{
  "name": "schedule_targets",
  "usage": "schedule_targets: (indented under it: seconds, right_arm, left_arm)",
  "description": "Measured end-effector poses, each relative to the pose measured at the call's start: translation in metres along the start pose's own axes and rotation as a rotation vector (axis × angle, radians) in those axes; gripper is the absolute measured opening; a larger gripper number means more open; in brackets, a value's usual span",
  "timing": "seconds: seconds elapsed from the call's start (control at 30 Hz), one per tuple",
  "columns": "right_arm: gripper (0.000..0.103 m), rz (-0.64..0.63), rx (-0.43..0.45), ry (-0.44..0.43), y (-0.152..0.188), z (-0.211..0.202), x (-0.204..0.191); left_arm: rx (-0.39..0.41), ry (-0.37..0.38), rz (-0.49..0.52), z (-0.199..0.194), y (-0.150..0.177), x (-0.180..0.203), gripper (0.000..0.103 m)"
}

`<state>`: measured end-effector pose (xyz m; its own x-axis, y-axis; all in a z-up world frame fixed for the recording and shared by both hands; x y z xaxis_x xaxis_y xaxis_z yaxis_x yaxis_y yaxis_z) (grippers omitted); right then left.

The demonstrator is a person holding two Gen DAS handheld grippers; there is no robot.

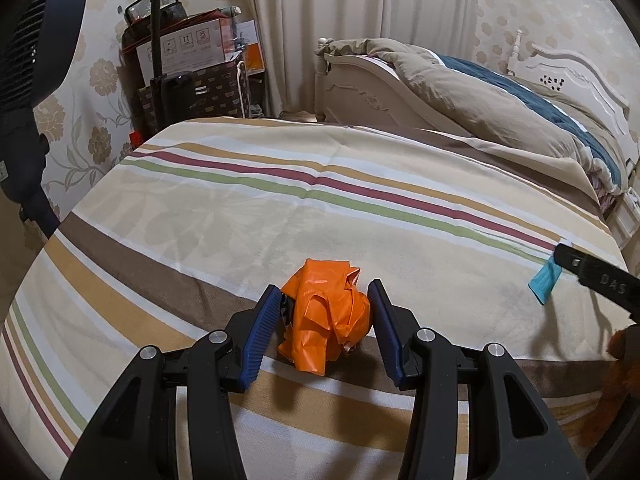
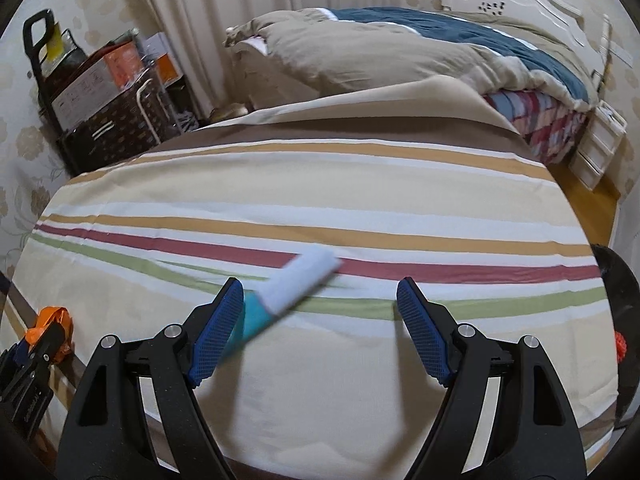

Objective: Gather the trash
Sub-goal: 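Reach the right tool toward the white-and-teal tube while the left holds the orange bag, then close the right tool on the white-and-teal tube while the left holds the bag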

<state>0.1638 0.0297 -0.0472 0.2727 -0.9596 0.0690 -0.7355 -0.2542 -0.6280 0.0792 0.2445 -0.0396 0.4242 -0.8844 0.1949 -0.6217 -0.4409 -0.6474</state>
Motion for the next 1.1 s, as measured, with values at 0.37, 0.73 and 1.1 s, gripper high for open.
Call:
schedule_targets:
  seconds: [0.37, 0.73, 1.1]
  right_arm:
    - [0.078, -0.086, -0.041, 0.048, 0.012, 0.002, -0.010]
    - [0.060, -0.090, -0.024, 0.048, 0.032, -0.014, 0.013]
    - [0.058, -0.050, -0.019, 0.043, 0.045, -0.028, 0.030]
  left_arm:
    - [0.001, 0.002, 0.005, -0.001, -0.002, -0.003, 0.048]
    - [-0.002, 0.016, 0.027, -0.004, 0.003, 0.007, 0.048]
    - [-0.005, 0.026, 0.042, -0.007, 0.009, 0.013, 0.048]
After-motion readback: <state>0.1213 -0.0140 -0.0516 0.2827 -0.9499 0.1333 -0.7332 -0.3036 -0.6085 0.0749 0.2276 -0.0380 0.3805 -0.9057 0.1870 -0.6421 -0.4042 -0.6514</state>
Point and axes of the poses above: each gripper's, at about its wrist camera, not at the fingertips, and z roughly the way its jaws point, x to its right, y to its underside, the point moved 1 cm from there along z, roughly the way its jaws point, and after that the axes turned 14 degrees about -z, right-handed, at the moved point
